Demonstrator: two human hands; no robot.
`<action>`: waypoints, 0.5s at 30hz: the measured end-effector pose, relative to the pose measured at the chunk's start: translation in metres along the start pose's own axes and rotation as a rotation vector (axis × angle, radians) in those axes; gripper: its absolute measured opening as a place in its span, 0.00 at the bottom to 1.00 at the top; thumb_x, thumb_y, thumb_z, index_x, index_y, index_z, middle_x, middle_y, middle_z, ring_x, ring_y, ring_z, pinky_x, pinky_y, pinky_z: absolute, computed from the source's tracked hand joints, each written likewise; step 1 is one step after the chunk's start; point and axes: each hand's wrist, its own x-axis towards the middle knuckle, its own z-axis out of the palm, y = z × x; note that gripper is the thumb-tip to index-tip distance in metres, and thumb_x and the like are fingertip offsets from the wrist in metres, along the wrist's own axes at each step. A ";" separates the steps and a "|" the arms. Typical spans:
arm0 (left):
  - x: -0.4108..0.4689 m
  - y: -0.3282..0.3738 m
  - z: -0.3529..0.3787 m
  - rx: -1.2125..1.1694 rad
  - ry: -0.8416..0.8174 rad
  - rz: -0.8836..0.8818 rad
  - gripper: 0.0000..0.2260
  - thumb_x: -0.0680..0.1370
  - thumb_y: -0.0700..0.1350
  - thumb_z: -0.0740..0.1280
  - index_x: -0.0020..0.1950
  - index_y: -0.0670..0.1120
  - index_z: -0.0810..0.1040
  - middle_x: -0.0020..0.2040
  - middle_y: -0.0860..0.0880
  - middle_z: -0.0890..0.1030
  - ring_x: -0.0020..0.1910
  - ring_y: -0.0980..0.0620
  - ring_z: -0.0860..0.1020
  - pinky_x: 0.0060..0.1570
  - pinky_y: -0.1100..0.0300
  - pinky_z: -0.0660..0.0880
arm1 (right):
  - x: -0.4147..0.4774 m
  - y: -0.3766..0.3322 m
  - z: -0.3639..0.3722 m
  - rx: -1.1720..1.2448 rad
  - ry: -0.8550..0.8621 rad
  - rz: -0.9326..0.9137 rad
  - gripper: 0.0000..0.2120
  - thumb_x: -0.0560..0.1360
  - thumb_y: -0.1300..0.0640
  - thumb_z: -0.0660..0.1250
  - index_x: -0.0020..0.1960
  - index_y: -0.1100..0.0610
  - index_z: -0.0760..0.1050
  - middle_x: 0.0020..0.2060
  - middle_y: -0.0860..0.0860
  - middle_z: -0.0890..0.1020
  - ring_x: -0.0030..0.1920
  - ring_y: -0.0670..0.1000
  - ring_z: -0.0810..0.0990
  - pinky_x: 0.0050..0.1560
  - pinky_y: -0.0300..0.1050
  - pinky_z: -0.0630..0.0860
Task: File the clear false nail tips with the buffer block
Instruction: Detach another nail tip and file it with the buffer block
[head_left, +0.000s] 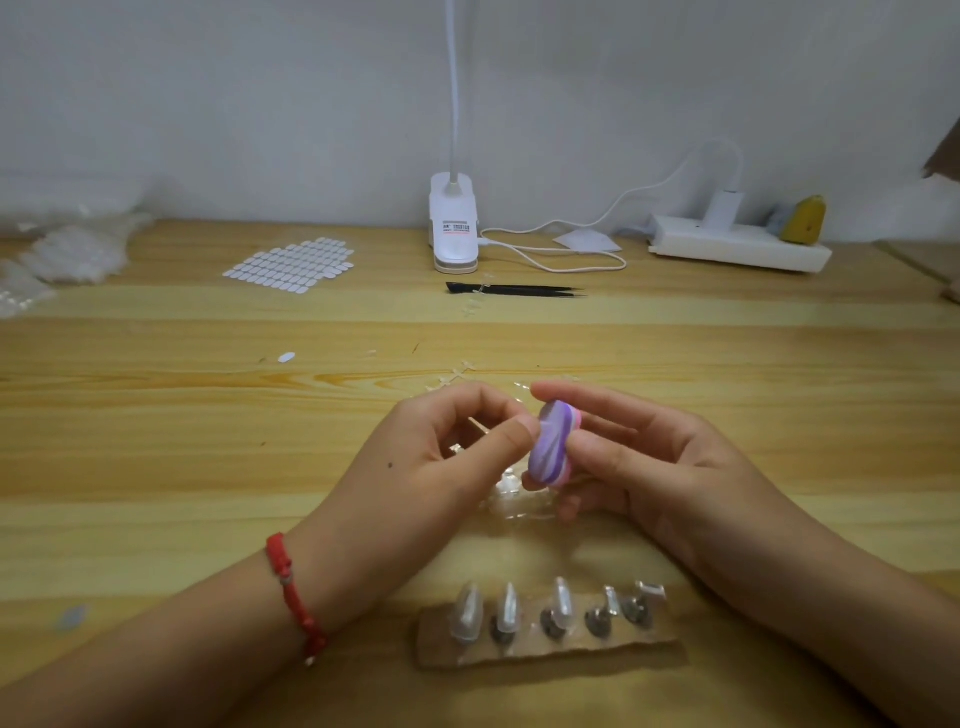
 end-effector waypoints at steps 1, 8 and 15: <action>0.000 -0.001 0.000 0.003 0.004 0.002 0.06 0.71 0.52 0.65 0.39 0.52 0.80 0.29 0.59 0.75 0.29 0.59 0.71 0.31 0.71 0.68 | 0.000 0.000 0.000 -0.006 0.001 -0.001 0.17 0.72 0.53 0.70 0.61 0.48 0.80 0.50 0.55 0.85 0.46 0.51 0.84 0.44 0.41 0.80; 0.002 -0.002 0.000 -0.029 0.027 0.019 0.10 0.73 0.55 0.70 0.40 0.49 0.81 0.30 0.59 0.76 0.29 0.60 0.71 0.30 0.70 0.68 | 0.000 0.000 0.003 -0.044 0.039 0.018 0.17 0.70 0.53 0.71 0.59 0.47 0.81 0.52 0.55 0.84 0.43 0.52 0.84 0.42 0.41 0.80; -0.001 0.000 0.003 0.032 0.007 0.034 0.08 0.72 0.54 0.69 0.39 0.51 0.81 0.29 0.59 0.77 0.29 0.61 0.71 0.30 0.71 0.67 | 0.000 -0.002 0.005 0.107 0.144 0.031 0.17 0.65 0.55 0.74 0.54 0.53 0.83 0.48 0.57 0.85 0.43 0.54 0.86 0.36 0.41 0.81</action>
